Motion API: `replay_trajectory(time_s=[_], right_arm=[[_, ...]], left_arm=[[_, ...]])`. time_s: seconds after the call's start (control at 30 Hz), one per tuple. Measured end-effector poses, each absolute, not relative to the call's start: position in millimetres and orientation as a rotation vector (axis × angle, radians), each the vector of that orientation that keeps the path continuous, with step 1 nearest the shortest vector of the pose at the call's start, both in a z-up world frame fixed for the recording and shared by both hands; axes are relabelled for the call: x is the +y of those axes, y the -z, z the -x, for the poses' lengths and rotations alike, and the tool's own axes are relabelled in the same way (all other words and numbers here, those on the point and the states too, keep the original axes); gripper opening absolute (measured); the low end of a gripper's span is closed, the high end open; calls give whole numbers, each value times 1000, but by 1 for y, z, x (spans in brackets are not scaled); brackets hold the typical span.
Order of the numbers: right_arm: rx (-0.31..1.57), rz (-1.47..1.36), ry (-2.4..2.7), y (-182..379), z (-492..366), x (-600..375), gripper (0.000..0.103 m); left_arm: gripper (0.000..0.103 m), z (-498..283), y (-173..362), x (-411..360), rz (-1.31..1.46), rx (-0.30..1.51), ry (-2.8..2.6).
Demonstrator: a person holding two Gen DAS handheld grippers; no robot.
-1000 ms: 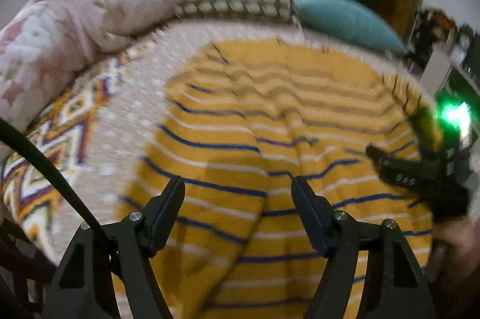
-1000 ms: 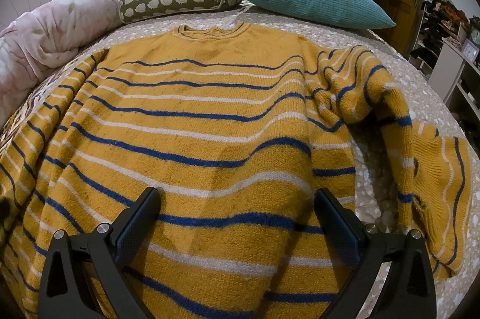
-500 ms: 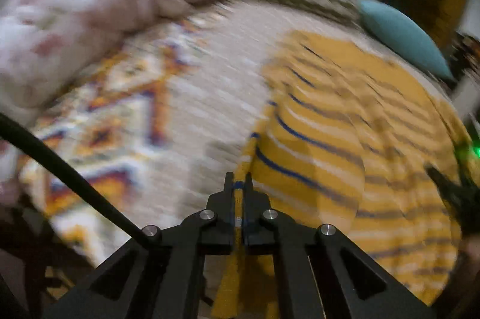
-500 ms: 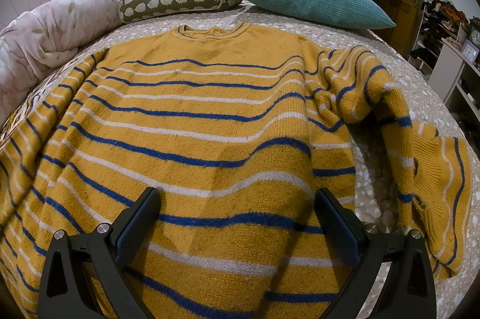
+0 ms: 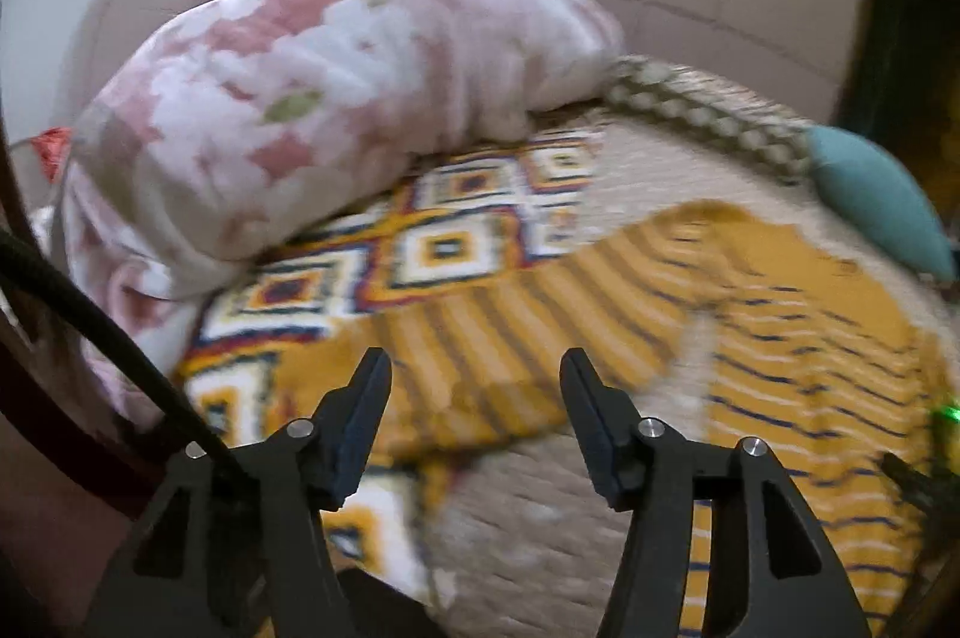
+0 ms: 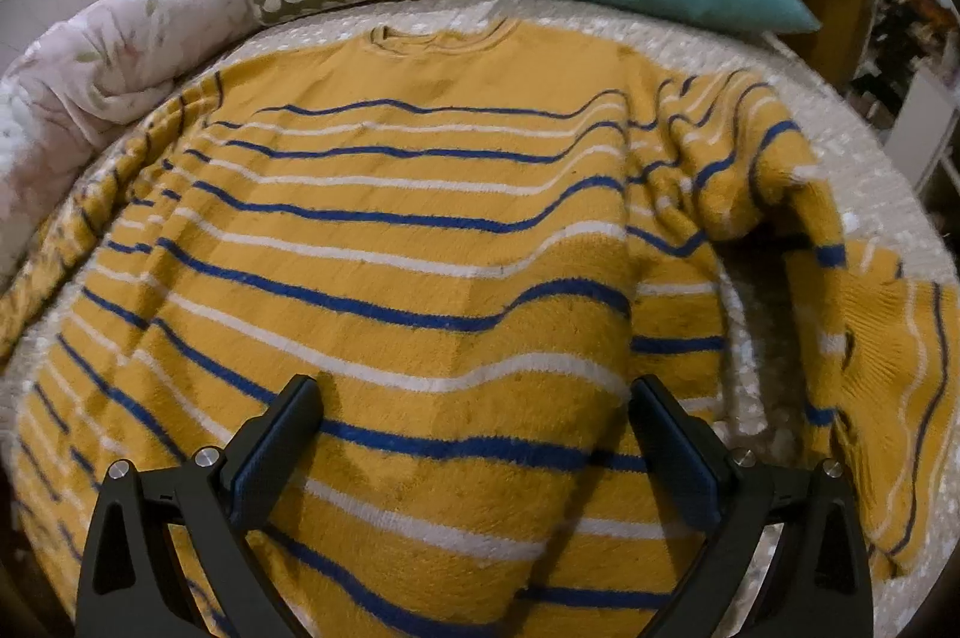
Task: Fold small clothes
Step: 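Grasp the yellow striped sweater's sleeve cuff with the right tool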
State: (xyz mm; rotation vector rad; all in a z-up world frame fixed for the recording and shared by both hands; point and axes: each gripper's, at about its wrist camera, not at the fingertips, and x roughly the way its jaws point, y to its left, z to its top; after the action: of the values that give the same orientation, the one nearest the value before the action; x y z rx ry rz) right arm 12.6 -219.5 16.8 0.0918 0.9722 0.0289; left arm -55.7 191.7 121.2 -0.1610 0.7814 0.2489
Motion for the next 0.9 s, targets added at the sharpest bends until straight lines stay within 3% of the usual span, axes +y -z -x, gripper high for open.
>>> replay_trajectory(time_s=[0.17, 0.2, 0.23, 0.27, 0.37, 0.53, 0.73, 0.9], right_arm=[[901, -368, -99, -20, -6, -243, 101], [875, -387, -105, -23, -3, -246, 97], [839, -424, -103, -33, 5, -254, 83], [820, -443, -107, -40, 12, -260, 76], [708, -489, -79, -75, 46, -297, 77], [705, -201, 104, -112, 80, -338, 77], [824, 24, 49, -85, 71, -312, 76], [825, 36, 80, -64, 56, -317, 68]], left_arm=[[63, 64, -123, 126, 155, 766, -71], [63, 63, -122, 117, 142, 763, -48], [64, 63, -121, 103, 119, 765, -22], [65, 64, -120, 91, 96, 769, -3], [71, 70, -116, 68, 53, 770, 38], [74, 73, -100, 52, 18, 796, 75], [74, 70, -85, 51, 55, 855, 111], [74, 73, -81, 55, 45, 862, 96]])
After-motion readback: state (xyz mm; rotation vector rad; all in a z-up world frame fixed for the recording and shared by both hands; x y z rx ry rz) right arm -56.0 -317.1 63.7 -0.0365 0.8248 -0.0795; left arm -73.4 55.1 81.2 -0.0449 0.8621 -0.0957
